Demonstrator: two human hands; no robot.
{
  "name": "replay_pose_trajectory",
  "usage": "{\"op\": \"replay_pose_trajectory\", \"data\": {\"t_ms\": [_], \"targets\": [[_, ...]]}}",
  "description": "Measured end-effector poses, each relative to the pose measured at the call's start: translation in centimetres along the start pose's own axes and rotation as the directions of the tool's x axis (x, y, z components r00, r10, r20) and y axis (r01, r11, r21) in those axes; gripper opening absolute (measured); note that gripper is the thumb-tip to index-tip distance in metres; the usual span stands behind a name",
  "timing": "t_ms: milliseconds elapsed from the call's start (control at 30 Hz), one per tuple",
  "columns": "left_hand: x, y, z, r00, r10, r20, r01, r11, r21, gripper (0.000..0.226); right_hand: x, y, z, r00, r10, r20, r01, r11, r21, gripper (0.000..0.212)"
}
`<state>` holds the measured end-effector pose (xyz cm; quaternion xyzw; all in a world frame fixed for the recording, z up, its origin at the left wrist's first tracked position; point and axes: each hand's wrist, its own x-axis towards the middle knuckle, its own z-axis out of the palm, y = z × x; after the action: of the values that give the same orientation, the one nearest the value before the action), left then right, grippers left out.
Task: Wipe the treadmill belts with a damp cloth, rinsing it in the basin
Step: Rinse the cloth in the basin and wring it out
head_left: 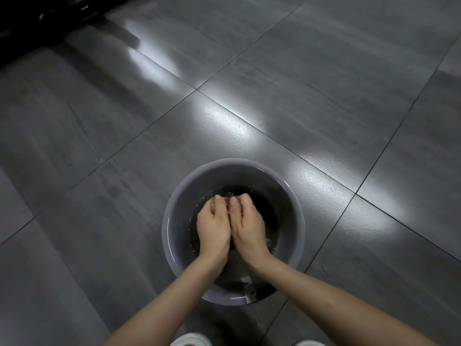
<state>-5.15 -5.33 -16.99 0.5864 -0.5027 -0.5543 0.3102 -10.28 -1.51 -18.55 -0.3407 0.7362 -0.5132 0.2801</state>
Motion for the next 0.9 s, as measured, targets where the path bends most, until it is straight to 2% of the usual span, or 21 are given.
{"op": "replay_pose_trajectory", "data": {"t_ms": [167, 333, 400, 433, 467, 500, 567, 600, 667, 700, 767, 833, 900], "targets": [[0.0, -0.7, 0.1, 0.999, -0.031, -0.014, 0.032, 0.997, 0.071, 0.032, 0.1, 0.8, -0.1, 1.000, -0.010, 0.029, 0.012, 0.997, -0.074, 0.027], [-0.1, -0.5, 0.1, 1.000, 0.007, 0.005, -0.007, 0.995, 0.104, 0.035, 0.3, 0.7, -0.3, 0.996, -0.004, 0.091, 0.013, 0.995, -0.101, 0.034], [0.1, -0.4, -0.2, 0.998, 0.056, 0.011, -0.056, 0.993, 0.107, 0.035, 0.3, 0.5, -0.8, 0.990, 0.071, 0.122, -0.072, 0.997, 0.003, 0.026], [0.1, -0.5, -0.4, 0.997, 0.081, 0.015, -0.082, 0.992, 0.093, 0.035, 0.2, 0.1, -1.1, 0.977, 0.151, 0.150, -0.171, 0.977, 0.125, 0.017], [0.1, -0.5, -0.6, 0.995, 0.097, 0.024, -0.098, 0.993, 0.069, 0.033, 0.2, -0.1, -1.4, 0.947, 0.251, 0.201, -0.299, 0.919, 0.258, 0.017], [0.1, -0.6, -0.8, 0.994, 0.102, 0.044, -0.104, 0.994, 0.041, 0.031, 0.4, -0.3, -1.7, 0.896, 0.360, 0.260, -0.436, 0.819, 0.373, 0.030], [0.1, -0.9, -1.1, 0.989, 0.107, 0.103, -0.108, 0.994, 0.008, 0.025, 0.8, -0.5, -2.1, 0.743, 0.522, 0.418, -0.669, 0.573, 0.474, 0.041], [0.2, -1.3, -1.2, 0.983, 0.125, 0.132, -0.128, 0.992, 0.015, 0.020, 1.0, -0.9, -2.4, 0.684, 0.545, 0.485, -0.729, 0.482, 0.486, 0.036], [0.6, -1.9, -1.5, 0.964, 0.207, 0.165, -0.223, 0.971, 0.086, 0.013, 1.2, -1.1, -2.5, 0.637, 0.544, 0.546, -0.769, 0.404, 0.495, 0.028], [0.8, -2.0, -1.6, 0.953, 0.248, 0.175, -0.271, 0.955, 0.121, 0.018, 1.1, -1.0, -2.3, 0.651, 0.532, 0.542, -0.758, 0.413, 0.505, 0.027], [0.7, -1.5, -1.4, 0.948, 0.261, 0.181, -0.282, 0.954, 0.104, 0.029, 0.8, -1.2, -1.4, 0.736, 0.512, 0.442, -0.675, 0.500, 0.543, 0.024], [0.1, -0.5, -0.7, 0.961, 0.233, 0.151, -0.239, 0.971, 0.022, 0.036, 0.3, -1.3, -0.3, 0.839, 0.474, 0.267, -0.538, 0.655, 0.530, 0.024], [-0.5, 0.3, 0.0, 0.985, 0.141, 0.095, -0.132, 0.986, -0.099, 0.031, 0.0, -1.1, 0.6, 0.895, 0.427, 0.129, -0.436, 0.774, 0.459, 0.026]]}}
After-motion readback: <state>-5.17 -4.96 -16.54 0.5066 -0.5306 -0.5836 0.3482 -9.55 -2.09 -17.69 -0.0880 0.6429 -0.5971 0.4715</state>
